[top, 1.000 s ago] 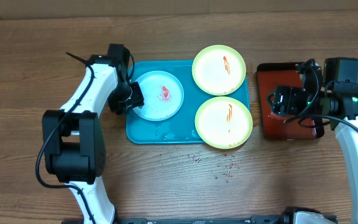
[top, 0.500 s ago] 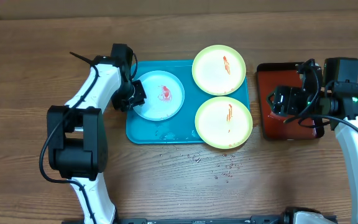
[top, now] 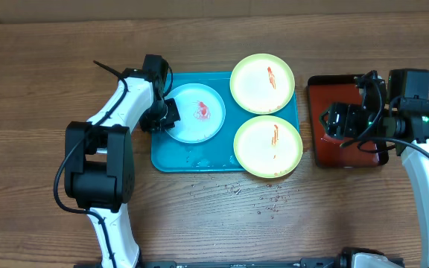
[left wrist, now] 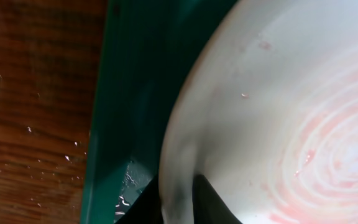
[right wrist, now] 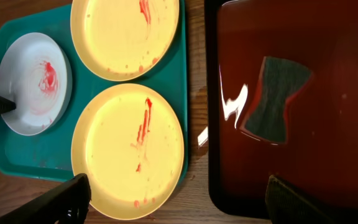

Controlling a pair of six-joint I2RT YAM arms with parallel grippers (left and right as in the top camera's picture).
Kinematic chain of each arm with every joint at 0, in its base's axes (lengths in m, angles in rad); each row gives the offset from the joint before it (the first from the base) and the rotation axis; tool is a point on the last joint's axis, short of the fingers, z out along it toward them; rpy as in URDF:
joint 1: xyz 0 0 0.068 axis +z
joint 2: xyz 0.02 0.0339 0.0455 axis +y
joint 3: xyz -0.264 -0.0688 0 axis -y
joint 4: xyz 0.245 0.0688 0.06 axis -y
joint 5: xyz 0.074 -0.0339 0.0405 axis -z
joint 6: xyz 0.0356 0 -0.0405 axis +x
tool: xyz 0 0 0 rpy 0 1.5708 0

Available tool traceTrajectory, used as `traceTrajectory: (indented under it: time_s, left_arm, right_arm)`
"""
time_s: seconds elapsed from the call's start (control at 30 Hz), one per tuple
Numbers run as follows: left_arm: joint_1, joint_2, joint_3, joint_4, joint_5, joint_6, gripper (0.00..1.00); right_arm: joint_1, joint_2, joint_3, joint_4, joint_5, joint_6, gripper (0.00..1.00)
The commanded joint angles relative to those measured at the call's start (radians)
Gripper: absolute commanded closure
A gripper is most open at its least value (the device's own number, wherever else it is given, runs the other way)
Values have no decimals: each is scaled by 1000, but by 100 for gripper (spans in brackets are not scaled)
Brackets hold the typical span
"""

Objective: Clean dirty plates on tray and stack at the side

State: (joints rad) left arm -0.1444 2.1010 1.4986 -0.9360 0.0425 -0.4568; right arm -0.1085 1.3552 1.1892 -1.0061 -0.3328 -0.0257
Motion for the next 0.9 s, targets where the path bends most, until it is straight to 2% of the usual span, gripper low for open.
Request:
traceTrajectory:
  time_s: [0.0,0.13,0.2,0.23,0.37,0.5,0.57,0.67,0.87]
  left_arm:
    - [-7,18,8,47,-23,101,84]
    - [-7,18,8,95,-24,217,78]
    - [-7,18,8,116,-24,257,71]
    - [-7,18,8,141,-24,285,60]
    - [-6,18,8,203,-24,304,52]
    - [-6,18,8,255,-24,304,53]
    - [-6,18,8,251,-11,303,62]
    - [-7,18,8,214,13,302,68]
    - [-7,18,8,122,13,292,69]
  right_arm:
    - [8,-4,27,5,-6,3,9]
    - [8,-4,27,6,-6,3,9]
    - [8,-4,27,8,-6,3,9]
    - [8,-4,27,9,-6,3,9]
    - [8,-4,27,9,-6,3,9]
    - [8,-4,27,9,-5,3,9]
    - [8,-4,23,11,-5,3,9]
    - [8,-4,10,20,-6,3,9]
    - [8,-1,7,24,-6,3,9]
